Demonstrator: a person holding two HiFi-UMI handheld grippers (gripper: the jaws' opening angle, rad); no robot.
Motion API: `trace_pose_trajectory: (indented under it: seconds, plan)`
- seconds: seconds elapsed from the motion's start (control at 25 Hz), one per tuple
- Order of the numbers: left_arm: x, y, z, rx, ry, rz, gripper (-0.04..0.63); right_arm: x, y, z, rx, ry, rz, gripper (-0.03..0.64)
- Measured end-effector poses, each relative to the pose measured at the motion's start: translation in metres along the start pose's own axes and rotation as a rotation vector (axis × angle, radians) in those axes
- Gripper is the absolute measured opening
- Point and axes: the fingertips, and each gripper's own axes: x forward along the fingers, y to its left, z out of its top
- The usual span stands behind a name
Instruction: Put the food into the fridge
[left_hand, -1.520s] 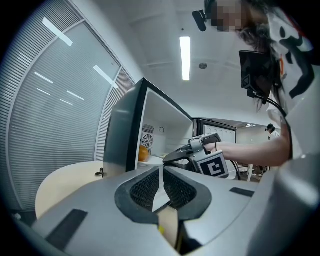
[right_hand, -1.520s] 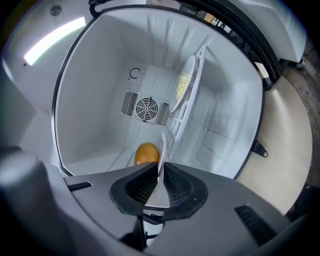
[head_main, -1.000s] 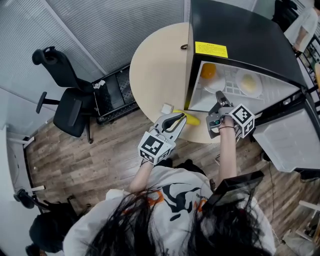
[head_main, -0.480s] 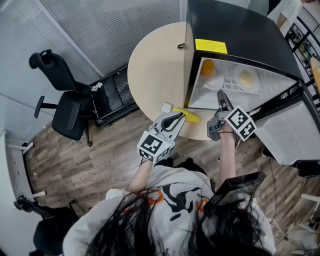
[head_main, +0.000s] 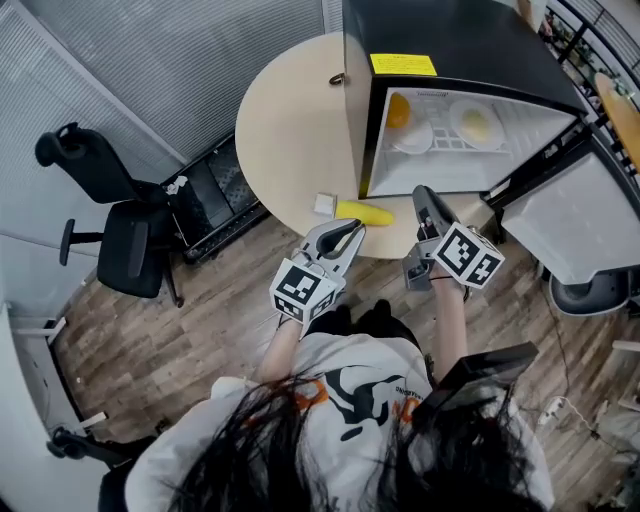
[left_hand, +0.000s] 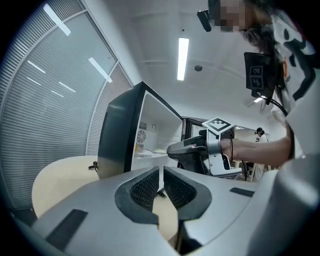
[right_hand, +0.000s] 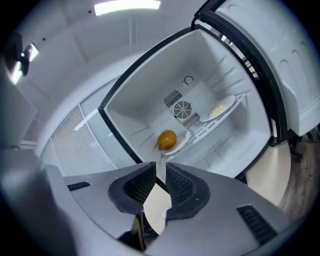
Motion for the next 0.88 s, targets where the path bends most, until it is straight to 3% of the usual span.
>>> trace_pose_trajectory:
  seconds: [0.32, 0.88]
  plan:
    - [-0.012, -0.016, -0.025, -0.027, 0.043, -0.071, 0.025, -0.037, 0.002, -0.046, 0.029, 0.010, -0.033, 0.058]
    - [-0.030, -0.051, -0.020, -0.003, 0.042, -0.062, 0.025, -0.081, 0.034, -0.075, 0.055, 0.052, 0.091, 0.049]
